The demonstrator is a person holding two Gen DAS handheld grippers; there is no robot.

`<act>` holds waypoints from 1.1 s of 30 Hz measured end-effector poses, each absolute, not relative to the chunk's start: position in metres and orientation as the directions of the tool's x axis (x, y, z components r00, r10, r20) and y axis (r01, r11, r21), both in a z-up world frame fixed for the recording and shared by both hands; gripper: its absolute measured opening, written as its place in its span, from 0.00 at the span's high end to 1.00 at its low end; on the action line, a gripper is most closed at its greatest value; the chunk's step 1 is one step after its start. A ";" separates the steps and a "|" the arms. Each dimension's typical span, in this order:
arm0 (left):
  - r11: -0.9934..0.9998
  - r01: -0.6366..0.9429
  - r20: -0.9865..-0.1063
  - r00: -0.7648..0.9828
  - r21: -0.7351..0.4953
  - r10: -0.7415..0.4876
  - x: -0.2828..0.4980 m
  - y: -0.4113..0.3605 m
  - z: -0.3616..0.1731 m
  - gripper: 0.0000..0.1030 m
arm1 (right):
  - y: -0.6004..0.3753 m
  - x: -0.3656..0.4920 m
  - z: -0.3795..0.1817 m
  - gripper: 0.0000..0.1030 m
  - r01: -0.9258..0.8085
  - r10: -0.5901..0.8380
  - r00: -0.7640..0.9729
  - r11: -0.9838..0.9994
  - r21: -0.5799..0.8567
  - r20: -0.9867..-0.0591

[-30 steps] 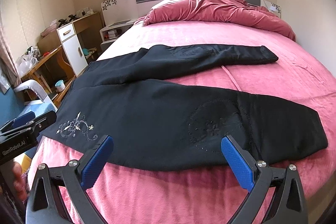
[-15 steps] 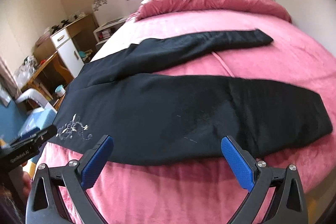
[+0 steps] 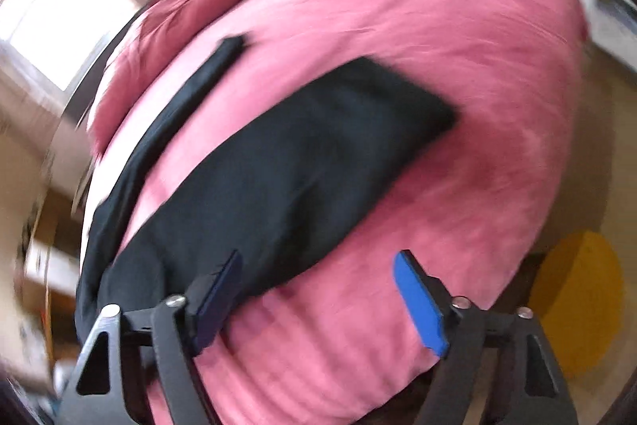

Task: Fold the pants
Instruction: 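Grasp the waistband with the left gripper while the right gripper grasps the leg hem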

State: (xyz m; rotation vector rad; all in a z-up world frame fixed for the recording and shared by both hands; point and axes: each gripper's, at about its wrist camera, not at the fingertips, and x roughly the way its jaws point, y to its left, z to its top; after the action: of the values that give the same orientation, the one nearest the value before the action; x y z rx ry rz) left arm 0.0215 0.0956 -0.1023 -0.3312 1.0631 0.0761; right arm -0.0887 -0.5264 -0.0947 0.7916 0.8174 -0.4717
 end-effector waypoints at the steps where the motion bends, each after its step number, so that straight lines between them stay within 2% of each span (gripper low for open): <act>1: 0.940 -0.245 -0.871 0.482 -0.235 -0.092 0.021 0.103 -0.105 0.13 | -0.537 -0.088 -0.099 0.32 0.655 -0.070 0.614 0.600 0.459 -0.786; 5: 0.914 -0.312 -0.886 0.454 -0.260 -0.097 0.021 0.130 -0.113 0.26 | -0.560 -0.077 -0.114 0.33 0.685 -0.060 0.614 0.535 0.495 -0.787; 7: 0.899 -0.339 -0.886 0.453 -0.276 -0.101 0.024 0.139 -0.114 0.27 | -0.565 -0.068 -0.118 0.34 0.696 -0.067 0.605 0.528 0.486 -0.794; 11: 0.862 -0.386 -0.879 0.459 -0.328 -0.129 0.028 0.158 -0.117 0.45 | -0.570 -0.051 -0.123 0.34 0.699 -0.086 0.595 0.546 0.462 -0.799; 13: 0.842 -0.397 -0.874 0.456 -0.366 -0.165 0.034 0.163 -0.121 0.51 | -0.575 -0.043 -0.124 0.40 0.696 -0.094 0.593 0.560 0.449 -0.800; 15: 0.833 -0.401 -0.870 0.459 -0.382 -0.178 0.041 0.161 -0.121 0.53 | -0.576 -0.034 -0.124 0.46 0.695 -0.099 0.587 0.571 0.437 -0.803; 19: 0.789 -0.462 -0.876 0.446 -0.404 -0.187 0.052 0.166 -0.129 0.55 | -0.581 -0.024 -0.126 0.47 0.700 -0.107 0.577 0.575 0.423 -0.810; 20: 0.790 -0.467 -0.877 0.447 -0.398 -0.177 0.053 0.166 -0.129 0.60 | -0.581 -0.020 -0.126 0.48 0.704 -0.113 0.570 0.578 0.413 -0.814; 21: 0.787 -0.474 -0.877 0.450 -0.395 -0.169 0.055 0.167 -0.129 0.64 | -0.580 -0.020 -0.126 0.52 0.704 -0.118 0.567 0.584 0.405 -0.815; 23: 0.779 -0.488 -0.877 0.454 -0.393 -0.158 0.059 0.169 -0.129 0.81 | -0.582 -0.014 -0.126 0.64 0.703 -0.124 0.558 0.597 0.387 -0.821; 25: 0.777 -0.492 -0.872 0.469 -0.391 -0.142 0.059 0.170 -0.125 0.90 | -0.584 -0.011 -0.124 0.83 0.700 -0.127 0.556 0.605 0.381 -0.821; 28: 0.793 -0.469 -0.860 0.493 -0.389 -0.131 0.059 0.169 -0.115 0.93 | -0.587 -0.007 -0.112 0.90 0.689 -0.147 0.560 0.629 0.360 -0.815; 33: 0.815 -0.419 -0.826 0.550 -0.401 -0.123 0.043 0.165 -0.087 0.94 | -0.593 -0.008 -0.079 0.91 0.657 -0.185 0.591 0.675 0.336 -0.785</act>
State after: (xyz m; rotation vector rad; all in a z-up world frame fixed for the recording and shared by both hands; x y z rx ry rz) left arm 0.0431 0.1654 -0.0870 -0.6175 0.9879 0.1892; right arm -0.0083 -0.5930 -0.0791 0.6660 0.7943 -0.5345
